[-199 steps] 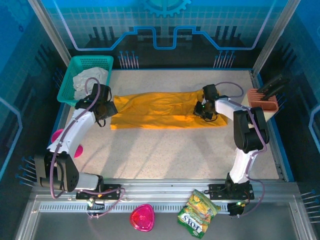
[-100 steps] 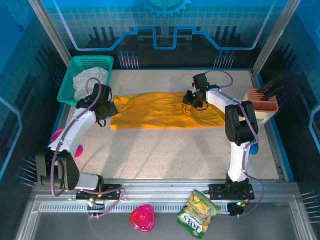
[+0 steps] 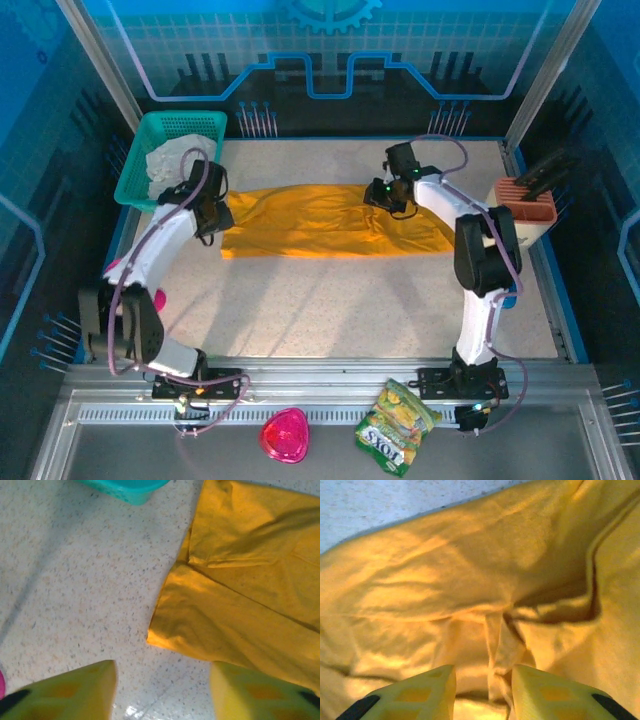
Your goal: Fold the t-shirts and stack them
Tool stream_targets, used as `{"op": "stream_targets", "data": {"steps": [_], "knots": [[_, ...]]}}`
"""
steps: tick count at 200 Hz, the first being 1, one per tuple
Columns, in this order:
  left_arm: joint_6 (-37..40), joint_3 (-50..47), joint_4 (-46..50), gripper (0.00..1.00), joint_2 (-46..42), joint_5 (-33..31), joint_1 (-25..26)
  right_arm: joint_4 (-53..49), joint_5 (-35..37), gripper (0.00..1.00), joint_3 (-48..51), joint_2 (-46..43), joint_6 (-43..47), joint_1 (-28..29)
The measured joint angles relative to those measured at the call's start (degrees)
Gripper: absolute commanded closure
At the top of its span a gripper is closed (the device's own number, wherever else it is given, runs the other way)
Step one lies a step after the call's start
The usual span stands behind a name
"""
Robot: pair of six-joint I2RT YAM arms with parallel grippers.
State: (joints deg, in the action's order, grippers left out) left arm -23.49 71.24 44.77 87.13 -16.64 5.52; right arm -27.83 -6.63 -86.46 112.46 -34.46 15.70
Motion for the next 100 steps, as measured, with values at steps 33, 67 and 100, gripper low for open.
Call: {"op": "stream_targets", "data": {"steps": [33,67,100], "knots": [[1.5,11.8,-0.4,0.87,15.2,0.2,0.0,-1.1,0.8,0.75,5.6,-11.5,1.5,-0.1],[1.6,23.9,0.1,0.9,29.4,1.6,0.0,-1.8,2.1,0.75,14.9,-19.5,1.9,-1.4],[1.6,35.8,1.6,0.9,41.1,2.6,0.0,-2.7,2.9,0.81,21.3,-19.1,1.2,-4.1]]}}
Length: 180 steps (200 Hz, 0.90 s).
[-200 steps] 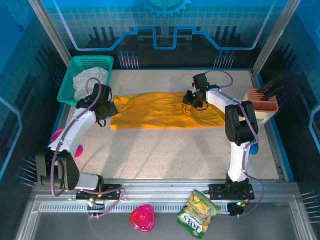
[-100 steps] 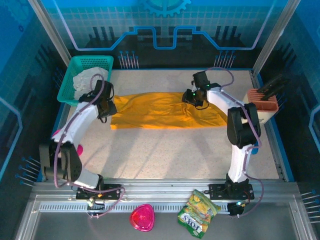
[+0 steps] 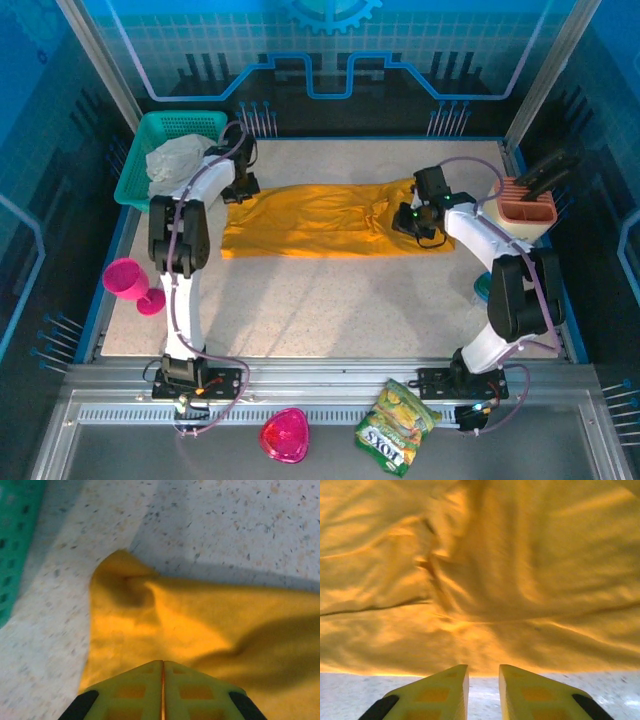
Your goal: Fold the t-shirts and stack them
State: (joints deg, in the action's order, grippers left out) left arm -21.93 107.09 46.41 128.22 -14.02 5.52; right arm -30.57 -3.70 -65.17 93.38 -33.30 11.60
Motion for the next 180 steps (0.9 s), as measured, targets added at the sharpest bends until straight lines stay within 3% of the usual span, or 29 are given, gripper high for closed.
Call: {"op": "stream_targets", "data": {"steps": [24,86,136,180], "knots": [[-0.2,2.1,1.4,0.89,3.5,0.4,0.0,-0.9,0.8,0.86,-0.5,4.0,-1.2,-1.7],[-0.6,-2.0,2.8,0.88,3.1,0.5,3.8,-1.1,1.4,0.85,-5.4,15.7,-4.2,-3.4],[-2.2,-16.7,-0.2,0.87,-5.5,-1.2,6.7,-2.6,1.6,0.85,-13.1,21.6,-4.4,-3.8],[-4.3,-30.6,-2.3,0.87,-14.6,-0.9,7.9,-5.7,0.6,0.85,-26.9,30.6,-2.9,-5.1]]}}
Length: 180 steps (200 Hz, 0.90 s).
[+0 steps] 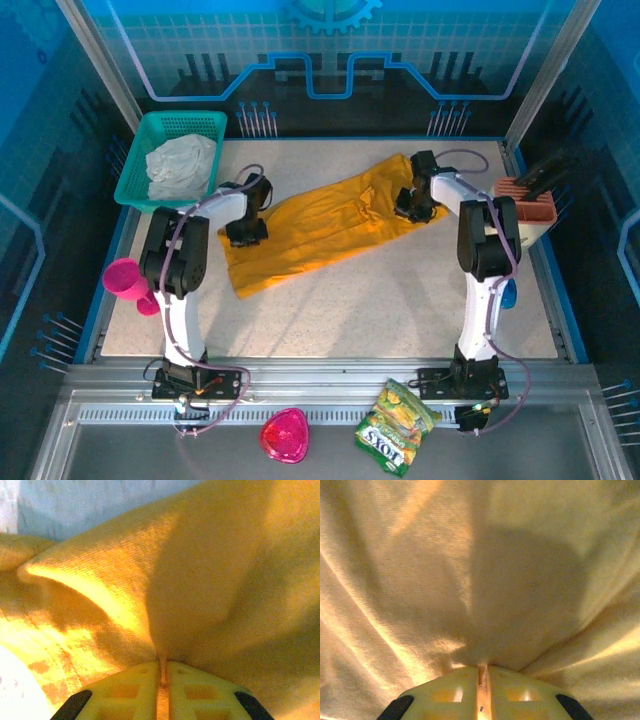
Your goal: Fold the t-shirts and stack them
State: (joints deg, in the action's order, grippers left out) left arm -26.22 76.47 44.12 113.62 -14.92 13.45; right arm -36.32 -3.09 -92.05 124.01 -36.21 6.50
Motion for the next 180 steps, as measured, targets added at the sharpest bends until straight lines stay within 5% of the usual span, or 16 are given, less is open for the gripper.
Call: {"op": "stream_targets", "data": {"steps": [61,113,139,180], "knots": [[-8.5,-13.4,-2.6,0.85,-10.2,5.1,12.1,-4.6,-4.2,0.86,-20.6,12.4,4.0,-0.2],[-12.5,-11.3,3.5,0.77,-17.4,6.8,18.7,-12.7,-6.4,0.83,-37.6,16.5,8.9,0.4],[-12.4,-3.9,8.2,0.71,-23.7,3.8,18.3,-13.8,-4.3,0.84,-31.3,7.8,9.9,1.6],[-9.0,1.4,9.9,0.73,-27.7,2.4,11.3,-11.1,1.2,0.83,-3.7,-19.5,-0.3,3.6]]}}
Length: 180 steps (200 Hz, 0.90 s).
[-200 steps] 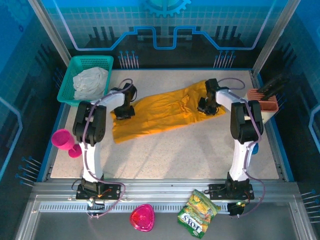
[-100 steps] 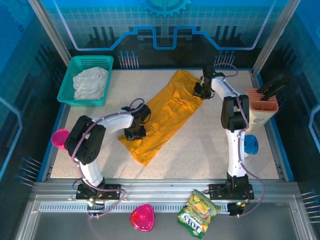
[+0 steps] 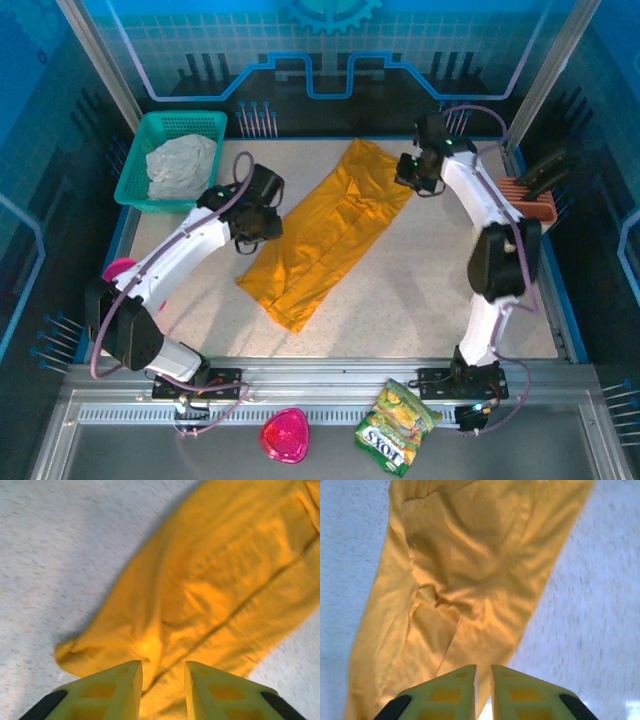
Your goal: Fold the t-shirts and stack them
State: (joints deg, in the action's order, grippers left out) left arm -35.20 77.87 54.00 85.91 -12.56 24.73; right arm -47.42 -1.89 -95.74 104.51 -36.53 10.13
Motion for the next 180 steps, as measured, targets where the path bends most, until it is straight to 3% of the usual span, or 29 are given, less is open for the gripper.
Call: {"op": "stream_targets", "data": {"steps": [31,61,104,180], "knots": [[3.5,-1.6,-2.3,0.77,8.3,1.1,-6.7,6.5,0.0,0.83,18.1,-12.4,-10.4,3.7],[4.7,-5.7,-7.5,0.8,15.6,4.2,-6.8,11.1,-0.2,0.85,24.9,-9.3,-17.9,7.6],[3.6,-14.3,-15.8,0.82,18.4,7.3,-5.5,15.2,-0.1,0.88,20.0,4.9,-22.1,8.2],[-1.9,-24.4,-26.5,0.82,11.5,7.1,2.1,11.7,1.4,0.88,1.7,20.9,-22.3,8.1]]}}
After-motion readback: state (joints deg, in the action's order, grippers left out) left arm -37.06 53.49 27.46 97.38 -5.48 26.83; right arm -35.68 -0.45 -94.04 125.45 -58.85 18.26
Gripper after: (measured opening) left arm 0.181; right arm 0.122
